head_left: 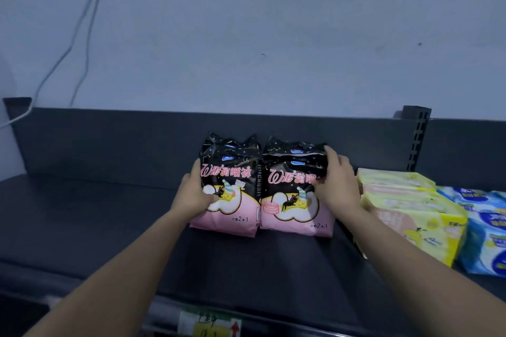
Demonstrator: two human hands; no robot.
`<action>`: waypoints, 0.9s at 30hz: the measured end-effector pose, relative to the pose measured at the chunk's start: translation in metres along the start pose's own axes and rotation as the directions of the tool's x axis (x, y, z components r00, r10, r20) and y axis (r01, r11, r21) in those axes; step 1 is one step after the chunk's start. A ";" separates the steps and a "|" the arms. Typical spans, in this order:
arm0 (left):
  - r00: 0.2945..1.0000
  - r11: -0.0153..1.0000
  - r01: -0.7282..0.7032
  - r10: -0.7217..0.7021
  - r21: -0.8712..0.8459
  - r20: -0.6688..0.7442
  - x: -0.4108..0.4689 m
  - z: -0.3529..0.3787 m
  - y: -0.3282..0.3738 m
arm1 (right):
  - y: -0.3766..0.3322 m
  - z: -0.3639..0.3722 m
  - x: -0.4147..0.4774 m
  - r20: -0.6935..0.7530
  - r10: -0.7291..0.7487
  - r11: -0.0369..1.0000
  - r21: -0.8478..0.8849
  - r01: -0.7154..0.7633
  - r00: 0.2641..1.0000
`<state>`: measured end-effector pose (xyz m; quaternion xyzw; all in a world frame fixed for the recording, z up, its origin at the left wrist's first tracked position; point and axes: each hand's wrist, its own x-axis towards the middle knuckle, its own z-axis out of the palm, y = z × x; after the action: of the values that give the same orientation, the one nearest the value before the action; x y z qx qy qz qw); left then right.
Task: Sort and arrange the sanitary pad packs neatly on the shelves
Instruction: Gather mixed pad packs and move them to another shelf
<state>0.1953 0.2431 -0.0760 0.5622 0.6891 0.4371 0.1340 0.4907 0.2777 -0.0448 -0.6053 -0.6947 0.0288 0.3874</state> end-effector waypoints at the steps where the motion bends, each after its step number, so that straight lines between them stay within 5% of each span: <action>1: 1.000 0.999 0.005 -0.005 0.040 0.002 0.001 0.002 -0.003 | -0.006 0.001 -0.003 -0.044 -0.068 0.995 -0.082 0.064 0.997; 4: 1.000 0.986 0.028 -0.029 0.166 0.007 -0.005 -0.002 -0.003 | -0.027 0.013 -0.008 -0.131 -0.362 0.904 -0.289 0.313 0.923; 8: 0.999 0.937 -0.038 0.043 0.348 -0.008 -0.018 -0.026 0.000 | -0.068 0.034 -0.016 -0.077 -0.574 0.808 -0.214 0.548 0.815; 13: 0.997 0.731 -0.032 0.069 0.682 -0.028 -0.052 -0.086 -0.019 | -0.122 0.069 -0.043 0.061 -0.672 0.739 -0.015 0.674 0.738; 17: 0.996 0.523 0.092 -0.056 0.848 -0.073 -0.099 -0.146 -0.044 | -0.178 0.088 -0.075 0.240 -0.728 0.672 0.063 0.738 0.642; 27: 0.881 0.267 0.455 -0.278 0.850 -0.384 -0.286 -0.306 -0.091 | -0.329 0.107 -0.217 0.412 -0.852 0.468 0.319 0.824 0.324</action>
<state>0.0240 -0.1492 -0.0545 0.3263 0.9310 -0.0261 -0.1618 0.1526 0.0486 -0.0610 -0.1167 -0.9805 0.0049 0.1580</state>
